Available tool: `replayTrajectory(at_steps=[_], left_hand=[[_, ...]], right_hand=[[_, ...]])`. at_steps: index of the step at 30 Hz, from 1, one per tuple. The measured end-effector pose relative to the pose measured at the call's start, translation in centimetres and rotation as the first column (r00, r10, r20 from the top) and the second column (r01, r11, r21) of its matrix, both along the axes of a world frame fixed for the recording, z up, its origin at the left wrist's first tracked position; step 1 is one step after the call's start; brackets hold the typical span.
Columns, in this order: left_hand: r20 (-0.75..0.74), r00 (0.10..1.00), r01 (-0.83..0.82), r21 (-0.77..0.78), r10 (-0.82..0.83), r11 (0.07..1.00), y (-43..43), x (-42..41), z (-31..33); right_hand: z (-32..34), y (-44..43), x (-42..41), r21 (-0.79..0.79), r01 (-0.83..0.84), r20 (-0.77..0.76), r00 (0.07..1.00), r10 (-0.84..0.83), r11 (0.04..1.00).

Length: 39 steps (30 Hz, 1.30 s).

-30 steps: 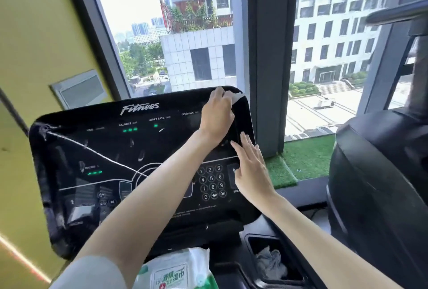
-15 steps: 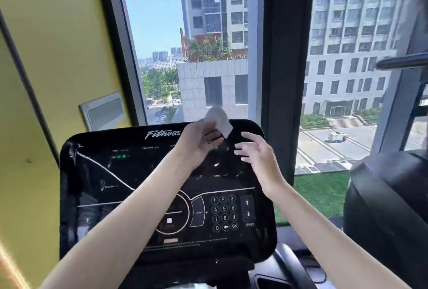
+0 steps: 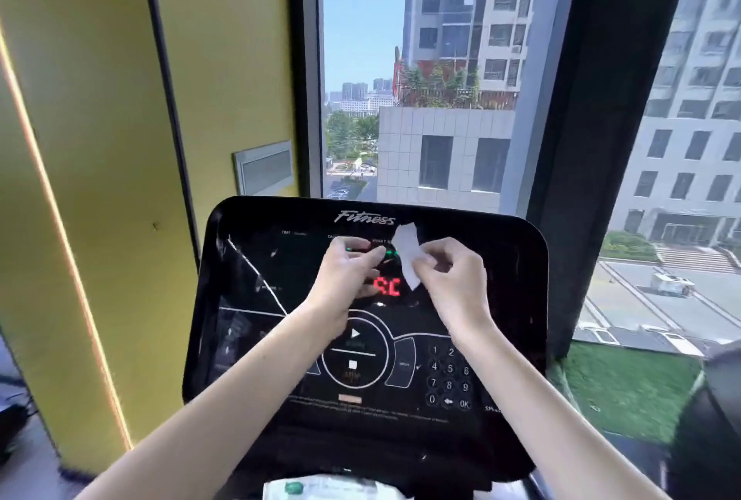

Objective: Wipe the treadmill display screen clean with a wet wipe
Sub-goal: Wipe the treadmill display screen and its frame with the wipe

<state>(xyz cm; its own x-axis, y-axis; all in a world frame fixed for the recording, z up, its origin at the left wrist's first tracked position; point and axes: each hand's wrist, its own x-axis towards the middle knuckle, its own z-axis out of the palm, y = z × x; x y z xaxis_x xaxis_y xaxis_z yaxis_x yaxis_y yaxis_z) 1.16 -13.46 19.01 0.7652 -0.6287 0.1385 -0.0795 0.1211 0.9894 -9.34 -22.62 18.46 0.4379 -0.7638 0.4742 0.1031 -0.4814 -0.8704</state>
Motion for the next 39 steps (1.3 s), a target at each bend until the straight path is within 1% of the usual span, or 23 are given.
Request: replayTrajectory(at_steps=[3, 4, 6, 8, 9, 11, 13, 15, 17, 19, 20, 21, 24, 27, 29, 30, 31, 33, 34, 35, 37, 38, 39], left_hand=[[-0.273, 0.941, 0.182, -0.082, -0.198, 0.980, 1.3, 0.0, -0.5], [-0.326, 0.912, 0.220, -0.124, -0.249, 0.968, 1.8, 0.2, -0.6], [-0.364, 0.893, 0.213, -0.171, -0.263, 0.962, 2.7, 1.0, -1.2], [-0.360, 0.913, 0.144, -0.152, -0.190, 0.978, 3.6, 2.1, -1.8], [-0.379, 0.918, 0.069, -0.134, -0.116, 0.989, 4.1, 2.9, -2.2], [-0.449, 0.889, -0.142, -0.090, 0.087, 0.986, 5.0, 5.1, -2.6], [-0.463, 0.832, -0.365, -0.040, 0.306, 0.930, 6.3, 8.1, -2.9], [-0.354, 0.798, -0.523, -0.001, 0.489, 0.852, 7.6, 11.5, -3.0], [-0.120, 0.751, -0.653, 0.005, 0.649, 0.757, 8.8, 14.7, -2.8], [0.179, 0.624, -0.769, -0.030, 0.761, 0.638, 9.6, 17.0, -2.6], [0.320, 0.551, -0.798, -0.066, 0.770, 0.599, 9.7, 17.9, -2.8], [0.410, 0.511, -0.802, -0.090, 0.755, 0.591, 9.6, 18.6, -3.2], [0.579, 0.515, -0.739, -0.075, 0.633, 0.670, 7.7, 19.2, -5.3], [0.778, 0.418, -0.640, -0.114, 0.469, 0.760, 5.7, 16.8, -8.0], [0.890, 0.301, -0.533, -0.141, 0.342, 0.834, 6.2, 16.6, -8.9], [0.907, 0.280, -0.504, -0.140, 0.314, 0.853, 6.7, 17.4, -8.9], [0.882, 0.319, -0.519, -0.144, 0.348, 0.842, 7.2, 18.2, -8.6], [0.751, 0.422, -0.615, -0.174, 0.508, 0.769, 7.8, 19.3, -7.8], [0.744, 0.434, -0.614, -0.169, 0.508, 0.771, 7.6, 19.1, -7.7], [0.809, 0.400, -0.549, -0.164, 0.431, 0.819, 7.2, 18.4, -7.8], [0.938, 0.257, -0.351, -0.133, 0.232, 0.927, 7.0, 17.5, -8.8], [0.942, 0.259, -0.314, -0.127, 0.214, 0.941, 7.2, 17.8, -8.9], [0.894, 0.346, -0.358, -0.154, 0.284, 0.921, 7.3, 18.3, -8.6]], right_hand=[[-0.7, 2.0, 1.7, -0.276, -0.008, -0.045, 0.999, -0.004, 0.961], [-1.1, 2.8, 2.3, -0.375, 0.009, -0.076, 0.996, -0.040, 0.927], [-2.0, 4.1, 3.6, -0.535, 0.013, -0.091, 0.993, -0.072, 0.845], [-2.8, 5.1, 4.7, -0.580, -0.066, -0.108, 0.994, 0.003, 0.812], [-3.2, 5.6, 5.2, -0.579, -0.136, -0.145, 0.987, 0.063, 0.804], [-3.8, 6.1, 6.2, -0.548, -0.266, -0.243, 0.958, 0.154, 0.793], [-4.5, 6.2, 7.3, -0.544, -0.310, -0.313, 0.937, 0.154, 0.780], [-5.2, 6.4, 8.3, -0.585, -0.297, -0.373, 0.925, 0.075, 0.755], [-5.9, 6.6, 9.1, -0.645, -0.293, -0.416, 0.909, -0.003, 0.706], [-6.5, 6.5, 9.9, -0.707, -0.298, -0.441, 0.895, -0.070, 0.641], [-6.8, 6.5, 10.3, -0.731, -0.301, -0.451, 0.887, -0.102, 0.612], [-7.0, 6.4, 10.7, -0.750, -0.301, -0.459, 0.878, -0.136, 0.588], [-7.7, 6.2, 11.9, -0.784, -0.278, -0.466, 0.855, -0.229, 0.555], [-8.7, 6.1, 12.6, -0.785, -0.270, -0.493, 0.818, -0.297, 0.558], [-9.3, 6.0, 12.8, -0.797, -0.267, -0.492, 0.807, -0.326, 0.541], [-9.5, 6.0, 12.9, -0.802, -0.266, -0.489, 0.807, -0.332, 0.535], [-9.6, 6.0, 13.0, -0.806, -0.262, -0.484, 0.808, -0.336, 0.530], [-9.7, 6.2, 13.3, -0.812, -0.246, -0.471, 0.812, -0.345, 0.529], [-9.9, 6.3, 13.5, -0.816, -0.236, -0.463, 0.814, -0.351, 0.528], [-10.0, 6.4, 13.6, -0.821, -0.227, -0.456, 0.813, -0.361, 0.524], [-10.2, 6.3, 13.7, -0.835, -0.215, -0.446, 0.804, -0.393, 0.507], [-10.3, 6.2, 13.6, -0.841, -0.208, -0.441, 0.799, -0.409, 0.500], [-10.4, 6.1, 13.5, -0.846, -0.204, -0.438, 0.793, -0.423, 0.493]])
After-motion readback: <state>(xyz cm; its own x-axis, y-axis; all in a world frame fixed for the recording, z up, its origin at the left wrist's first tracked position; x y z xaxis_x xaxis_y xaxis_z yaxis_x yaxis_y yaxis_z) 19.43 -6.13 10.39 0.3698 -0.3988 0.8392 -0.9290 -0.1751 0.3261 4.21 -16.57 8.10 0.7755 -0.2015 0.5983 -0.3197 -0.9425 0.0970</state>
